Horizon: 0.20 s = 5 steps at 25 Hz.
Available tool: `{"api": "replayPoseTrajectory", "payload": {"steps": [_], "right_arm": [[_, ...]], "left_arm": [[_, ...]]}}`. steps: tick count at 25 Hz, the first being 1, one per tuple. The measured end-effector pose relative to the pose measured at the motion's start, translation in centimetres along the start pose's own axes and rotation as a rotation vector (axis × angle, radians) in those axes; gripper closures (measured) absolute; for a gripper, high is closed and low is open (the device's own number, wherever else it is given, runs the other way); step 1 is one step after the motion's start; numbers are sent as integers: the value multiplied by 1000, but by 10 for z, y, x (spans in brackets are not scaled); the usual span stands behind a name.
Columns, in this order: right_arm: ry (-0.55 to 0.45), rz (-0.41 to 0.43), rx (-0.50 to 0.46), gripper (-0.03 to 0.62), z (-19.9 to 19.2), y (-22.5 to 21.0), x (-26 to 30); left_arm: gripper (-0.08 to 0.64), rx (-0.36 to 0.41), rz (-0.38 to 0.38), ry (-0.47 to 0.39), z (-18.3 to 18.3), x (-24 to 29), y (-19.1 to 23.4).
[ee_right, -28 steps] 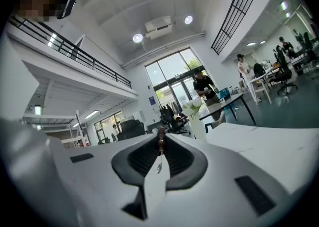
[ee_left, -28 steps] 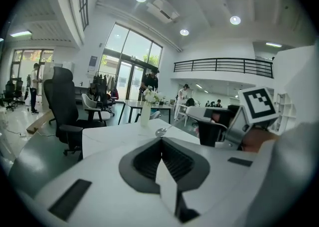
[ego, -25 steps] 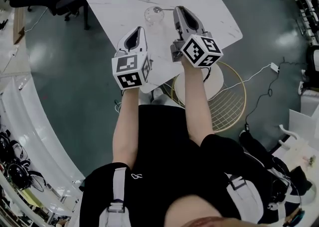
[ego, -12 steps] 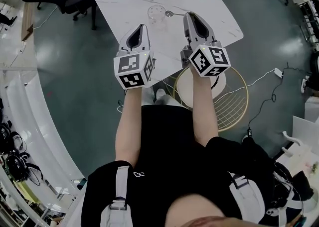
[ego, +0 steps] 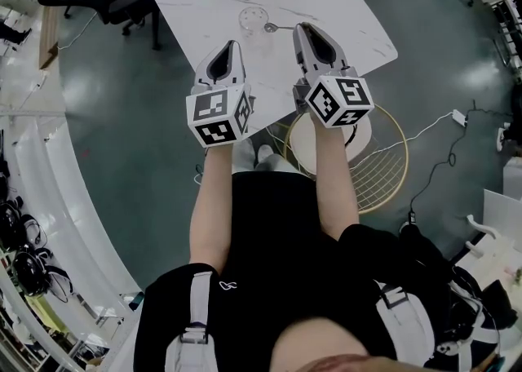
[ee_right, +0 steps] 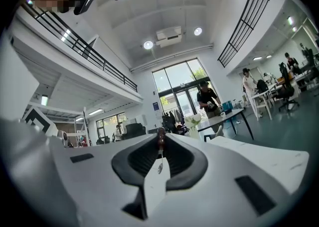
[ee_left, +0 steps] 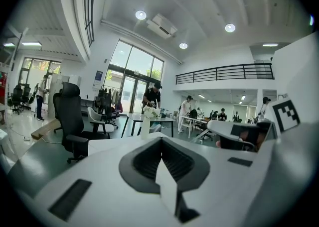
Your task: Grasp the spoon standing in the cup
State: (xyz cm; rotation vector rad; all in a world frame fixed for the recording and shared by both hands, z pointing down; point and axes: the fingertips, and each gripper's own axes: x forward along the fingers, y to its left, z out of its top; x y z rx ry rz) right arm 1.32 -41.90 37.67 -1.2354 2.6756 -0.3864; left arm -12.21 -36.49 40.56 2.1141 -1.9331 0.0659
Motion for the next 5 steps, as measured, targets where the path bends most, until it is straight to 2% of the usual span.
{"api": "replayPoseTrajectory", "payload": {"steps": [5], "right_arm": [[0,7,2,549,1,0,1]], "left_arm": [[548,-7,7,-9,2,-2,2]]}}
